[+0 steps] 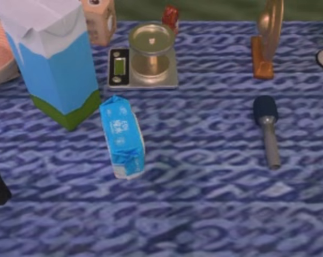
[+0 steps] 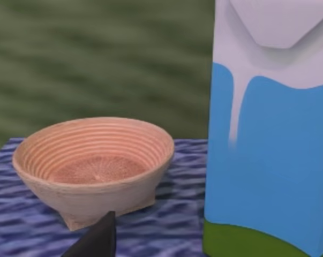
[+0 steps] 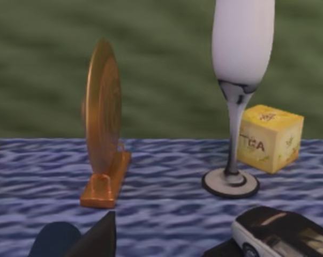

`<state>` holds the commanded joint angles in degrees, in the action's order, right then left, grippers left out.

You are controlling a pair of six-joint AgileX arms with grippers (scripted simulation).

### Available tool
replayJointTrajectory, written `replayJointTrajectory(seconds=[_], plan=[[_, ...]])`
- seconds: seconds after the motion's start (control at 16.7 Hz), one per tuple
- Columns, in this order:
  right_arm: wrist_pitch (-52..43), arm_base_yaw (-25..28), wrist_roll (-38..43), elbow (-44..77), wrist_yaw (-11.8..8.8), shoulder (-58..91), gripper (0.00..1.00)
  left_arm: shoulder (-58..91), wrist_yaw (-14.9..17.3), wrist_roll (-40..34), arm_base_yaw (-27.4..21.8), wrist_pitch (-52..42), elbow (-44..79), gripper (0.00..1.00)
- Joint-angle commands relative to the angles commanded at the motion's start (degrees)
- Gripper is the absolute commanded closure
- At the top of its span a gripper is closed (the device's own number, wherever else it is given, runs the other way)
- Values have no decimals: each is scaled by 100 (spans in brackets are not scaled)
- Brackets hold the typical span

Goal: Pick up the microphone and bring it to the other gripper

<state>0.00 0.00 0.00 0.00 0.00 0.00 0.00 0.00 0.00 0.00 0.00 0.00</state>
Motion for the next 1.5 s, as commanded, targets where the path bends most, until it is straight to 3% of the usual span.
replayJointTrajectory(seconds=[0.24,0.48,1.2,1.5], plan=[[-122,59,55,175,8,175,0,0,0,0,0,0,0,0],[-803,353,366,1165,83,1260,0,0,0,0,0,0,0,0],[-4402,1759,1870,5869,528,8044,0,0,0,0,0,0,0,0],[-5535,2236,2380,7481,651,10056,0,0,0,0,0,0,0,0]])
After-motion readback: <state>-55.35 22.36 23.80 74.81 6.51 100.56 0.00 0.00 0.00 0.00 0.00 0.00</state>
